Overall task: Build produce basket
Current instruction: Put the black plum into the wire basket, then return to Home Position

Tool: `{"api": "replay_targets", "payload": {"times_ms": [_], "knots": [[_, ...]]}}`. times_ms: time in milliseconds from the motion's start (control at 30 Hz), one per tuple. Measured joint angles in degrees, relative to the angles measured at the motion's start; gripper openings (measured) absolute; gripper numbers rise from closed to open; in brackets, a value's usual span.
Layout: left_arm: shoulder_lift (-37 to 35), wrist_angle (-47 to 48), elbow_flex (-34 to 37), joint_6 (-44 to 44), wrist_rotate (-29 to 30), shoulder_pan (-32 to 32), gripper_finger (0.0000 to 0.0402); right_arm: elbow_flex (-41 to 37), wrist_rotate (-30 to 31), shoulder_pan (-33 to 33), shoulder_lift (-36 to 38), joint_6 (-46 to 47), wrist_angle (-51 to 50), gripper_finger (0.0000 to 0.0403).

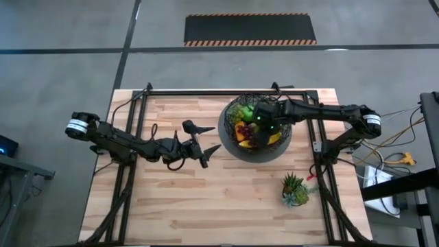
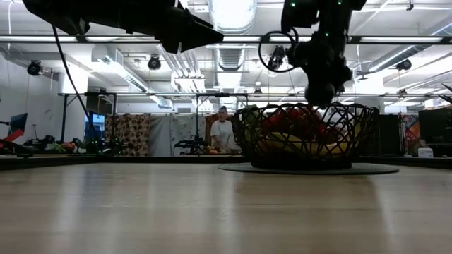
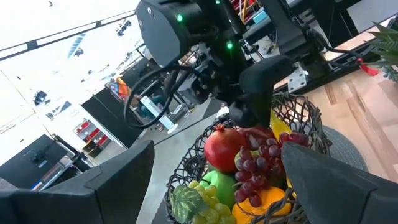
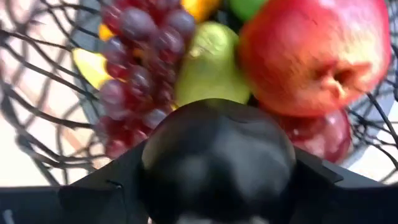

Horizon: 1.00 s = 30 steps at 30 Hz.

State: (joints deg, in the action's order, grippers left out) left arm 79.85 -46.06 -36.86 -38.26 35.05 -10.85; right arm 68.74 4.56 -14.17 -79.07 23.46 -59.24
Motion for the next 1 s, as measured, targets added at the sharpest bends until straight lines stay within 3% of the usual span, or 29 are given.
{"api": "replay_targets", "payload": {"times_ms": [300,600,800,900,1000], "knots": [[0.0,0.02,0.26,0.02,2.03,0.0,0.0334,-2.76,-0.03,-2.06,0.0,-0.77,-2.16,0.0255],[0.0,0.04,0.46,0.28,2.13,0.0,0.0334,-3.44,-0.02,-2.02,-0.02,-0.91,-1.94,0.0323],[-3.08,3.23,1.89,0.87,8.59,0.04,0.0334,-3.23,1.69,-1.87,1.88,-1.12,-1.65,0.0349],[-7.24,7.06,4.18,3.58,5.45,0.02,0.0334,-3.33,6.34,-0.94,4.31,-1.77,-0.69,0.0346],[-13.18,13.07,6.84,8.47,-2.98,0.02,0.0334,-3.88,9.77,0.32,7.59,-3.76,2.29,0.0339]]}}
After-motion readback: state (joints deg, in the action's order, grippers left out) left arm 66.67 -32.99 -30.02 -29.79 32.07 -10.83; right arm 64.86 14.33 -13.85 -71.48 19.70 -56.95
